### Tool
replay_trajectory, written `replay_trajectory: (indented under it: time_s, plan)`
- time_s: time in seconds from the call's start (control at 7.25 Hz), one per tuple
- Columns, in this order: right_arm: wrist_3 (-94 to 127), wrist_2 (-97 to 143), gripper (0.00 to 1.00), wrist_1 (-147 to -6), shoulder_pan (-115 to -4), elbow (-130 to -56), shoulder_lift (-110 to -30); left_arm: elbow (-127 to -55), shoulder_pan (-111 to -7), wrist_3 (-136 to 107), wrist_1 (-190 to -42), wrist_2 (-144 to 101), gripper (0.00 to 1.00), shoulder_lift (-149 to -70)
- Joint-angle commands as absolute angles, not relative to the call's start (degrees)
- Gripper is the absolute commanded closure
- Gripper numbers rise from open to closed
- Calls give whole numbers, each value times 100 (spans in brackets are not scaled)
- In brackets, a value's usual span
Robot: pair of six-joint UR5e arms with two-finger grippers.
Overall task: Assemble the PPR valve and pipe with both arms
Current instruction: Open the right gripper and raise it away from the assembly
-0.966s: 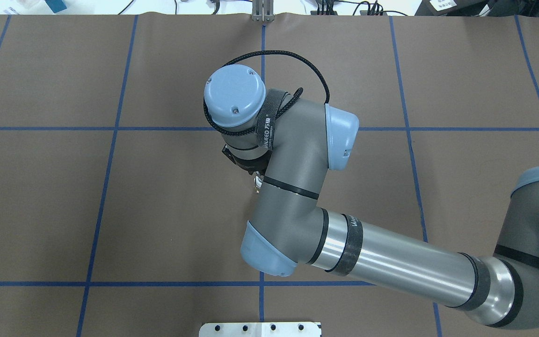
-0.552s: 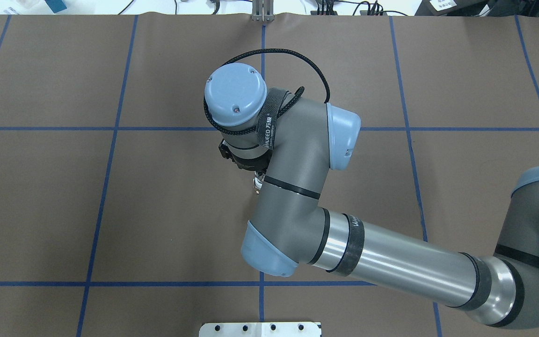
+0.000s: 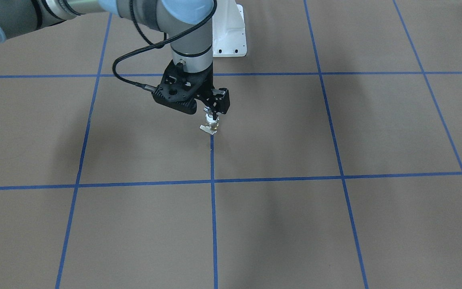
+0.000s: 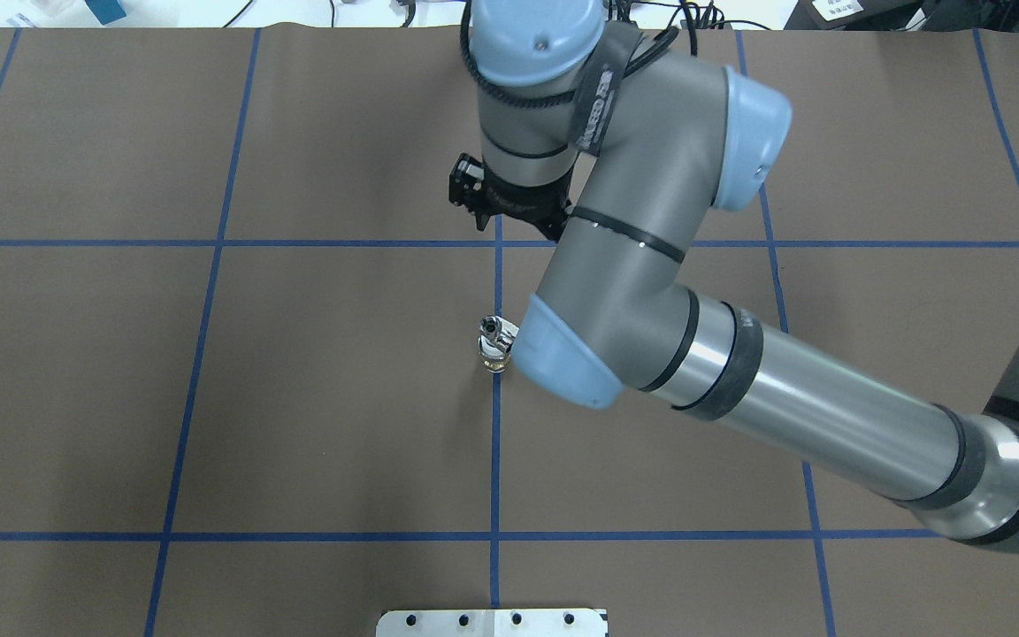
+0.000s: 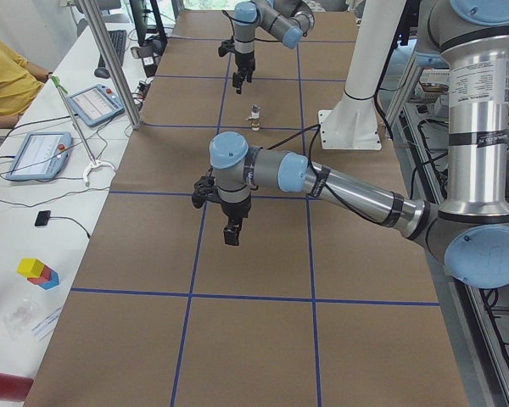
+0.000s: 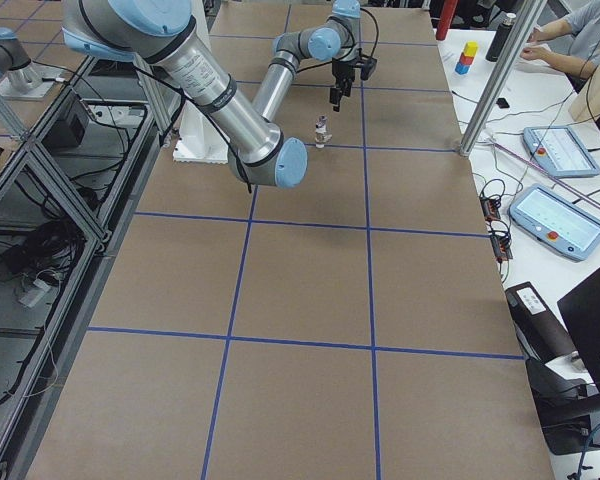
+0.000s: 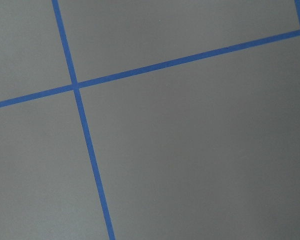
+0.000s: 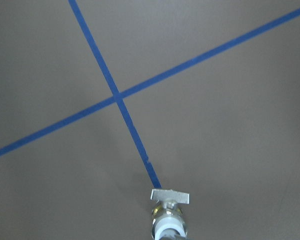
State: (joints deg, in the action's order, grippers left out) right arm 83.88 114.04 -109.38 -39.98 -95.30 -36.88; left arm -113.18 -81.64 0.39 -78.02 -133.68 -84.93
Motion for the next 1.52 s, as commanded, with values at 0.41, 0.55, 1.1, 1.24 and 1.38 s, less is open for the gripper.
replay_trajectory:
  time_s: [0.41, 0.55, 1.1, 1.24, 1.38]
  plan:
    - [4212, 12346, 1, -10890, -6148, -10327, -5989, -10574, -8955, 1414, -7884, -13368, 0, -8499]
    - [3140, 12410, 1, -10872, -6535, -10327, -6447, -10573, -9008, 1432, -7884, -13368, 0, -8490]
    - [-150, 12655, 1, -10863, -8038, -10205, -8056, -10441, -9131, 1415, -8093, -13377, 0, -8325]
    - [-732, 12900, 1, -10750, -8355, -10126, -8416, -10468, -9132, 1415, -8121, -13377, 0, -8349]
    - [-921, 12937, 1, -10201, -8558, -10047, -8881, -10459, -9123, 1432, -8121, -13377, 0, -8358]
